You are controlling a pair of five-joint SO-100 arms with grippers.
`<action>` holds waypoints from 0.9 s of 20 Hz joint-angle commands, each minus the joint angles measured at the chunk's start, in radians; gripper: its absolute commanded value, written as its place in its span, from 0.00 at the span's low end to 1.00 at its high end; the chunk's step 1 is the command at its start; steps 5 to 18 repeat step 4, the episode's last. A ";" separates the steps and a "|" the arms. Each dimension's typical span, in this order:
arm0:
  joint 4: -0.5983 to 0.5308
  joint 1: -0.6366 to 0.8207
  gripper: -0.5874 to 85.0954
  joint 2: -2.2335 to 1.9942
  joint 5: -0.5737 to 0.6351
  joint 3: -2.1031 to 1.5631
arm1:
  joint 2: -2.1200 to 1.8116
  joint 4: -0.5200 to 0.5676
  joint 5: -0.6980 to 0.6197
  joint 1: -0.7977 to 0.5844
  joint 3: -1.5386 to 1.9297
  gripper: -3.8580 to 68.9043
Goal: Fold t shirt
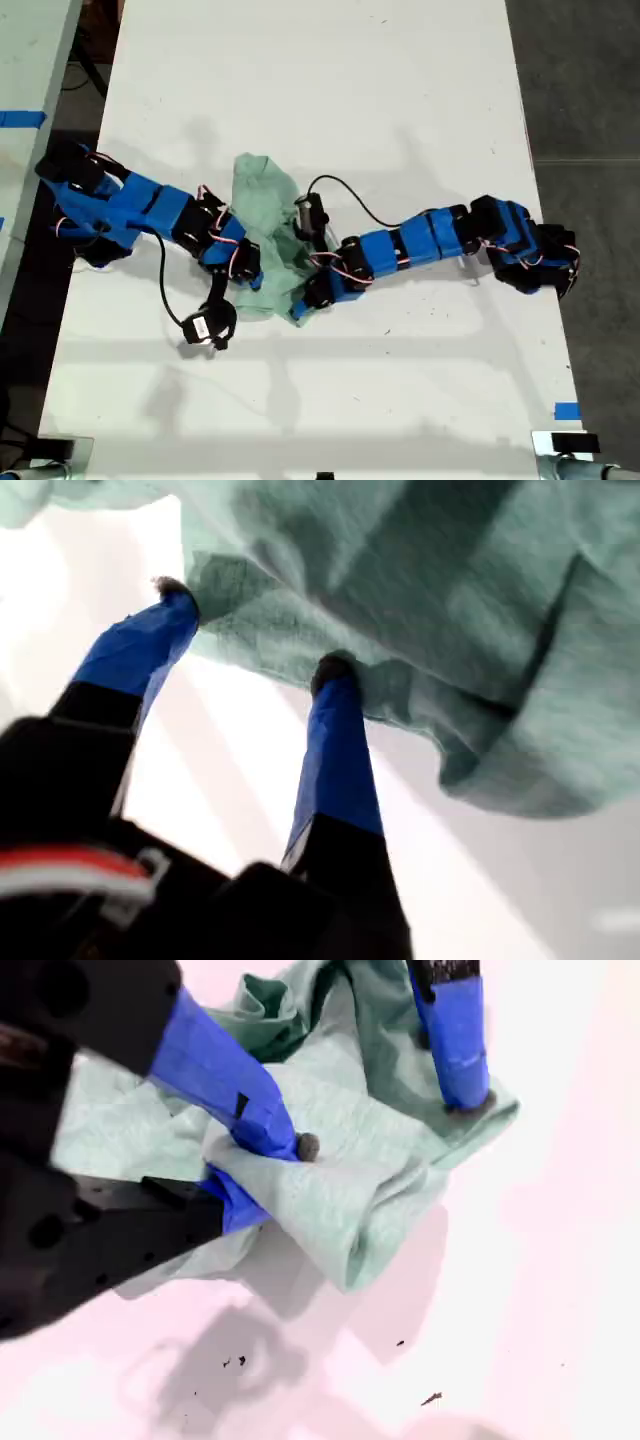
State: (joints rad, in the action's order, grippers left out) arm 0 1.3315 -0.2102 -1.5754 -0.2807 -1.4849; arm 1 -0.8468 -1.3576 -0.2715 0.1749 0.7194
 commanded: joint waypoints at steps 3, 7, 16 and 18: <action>0.012 -0.069 0.24 0.071 -0.075 0.064 | -0.164 -0.114 -0.008 0.015 -0.011 0.40; 0.046 -0.084 0.25 0.058 -0.104 0.072 | -0.225 -0.135 -0.014 0.023 -0.009 0.40; 0.046 -0.084 0.25 0.058 -0.104 0.072 | -0.225 -0.135 -0.014 0.023 -0.009 0.40; 0.046 -0.084 0.25 0.058 -0.104 0.072 | -0.225 -0.135 -0.014 0.023 -0.009 0.40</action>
